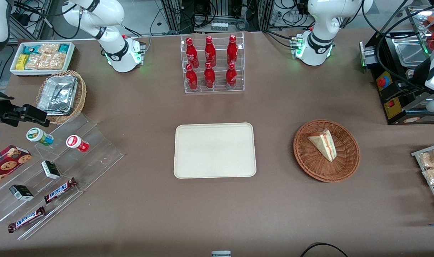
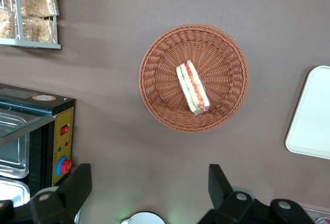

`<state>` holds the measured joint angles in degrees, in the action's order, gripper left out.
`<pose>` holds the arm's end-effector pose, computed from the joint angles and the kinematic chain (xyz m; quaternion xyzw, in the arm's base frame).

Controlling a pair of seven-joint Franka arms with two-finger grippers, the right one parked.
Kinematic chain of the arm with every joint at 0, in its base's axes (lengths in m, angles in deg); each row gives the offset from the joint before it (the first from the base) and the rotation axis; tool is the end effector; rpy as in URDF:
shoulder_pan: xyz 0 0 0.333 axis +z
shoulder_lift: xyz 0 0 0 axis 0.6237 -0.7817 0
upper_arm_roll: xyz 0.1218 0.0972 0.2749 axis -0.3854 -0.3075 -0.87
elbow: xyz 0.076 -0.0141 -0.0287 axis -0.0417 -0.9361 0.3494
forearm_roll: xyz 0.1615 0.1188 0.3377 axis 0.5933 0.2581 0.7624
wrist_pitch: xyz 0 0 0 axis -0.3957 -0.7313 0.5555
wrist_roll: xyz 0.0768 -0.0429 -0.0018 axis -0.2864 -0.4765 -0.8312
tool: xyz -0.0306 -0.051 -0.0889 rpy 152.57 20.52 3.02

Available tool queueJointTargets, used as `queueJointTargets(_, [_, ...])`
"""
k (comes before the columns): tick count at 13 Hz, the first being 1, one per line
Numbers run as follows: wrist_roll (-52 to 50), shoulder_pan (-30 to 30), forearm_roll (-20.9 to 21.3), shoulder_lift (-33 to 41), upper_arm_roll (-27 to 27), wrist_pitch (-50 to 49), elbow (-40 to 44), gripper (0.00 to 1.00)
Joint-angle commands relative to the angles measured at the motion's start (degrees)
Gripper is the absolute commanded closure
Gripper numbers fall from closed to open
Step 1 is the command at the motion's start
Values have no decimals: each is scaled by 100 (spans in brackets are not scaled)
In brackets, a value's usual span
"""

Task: Place sandwich from basket to tray
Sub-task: 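Move the left gripper over the wrapped sandwich in the wicker basket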

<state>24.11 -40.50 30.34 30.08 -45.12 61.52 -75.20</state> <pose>0.5397 -0.0102 0.6293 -0.9938 -0.0973 0.0373 0.0387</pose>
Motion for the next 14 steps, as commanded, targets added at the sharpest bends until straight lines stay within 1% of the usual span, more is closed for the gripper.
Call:
queueJointTargets(1, [121, 112, -62, -36, 97, -45, 69, 0])
queueJointTargets(4, [385, 103, -157, -18, 132, 191, -114, 0])
queueJointTargets(5, [394, 112, -332, -1, 132, 314, -237, 0])
queueJointTargets(6, [412, 121, -621, 43, 106, 420, -473, 0])
queueJointTargets(7, [412, 138, -694, 104, 97, 638, -693, 0])
queueJointTargets(11, [412, 103, -677, 307, 132, 1771, -1887, 0])
queueJointTargets(13, [211, 86, -677, 386, 124, 2465, -2582, 0])
queueJointTargets(14, [-86, 77, -659, 395, 124, 2756, -2820, 0])
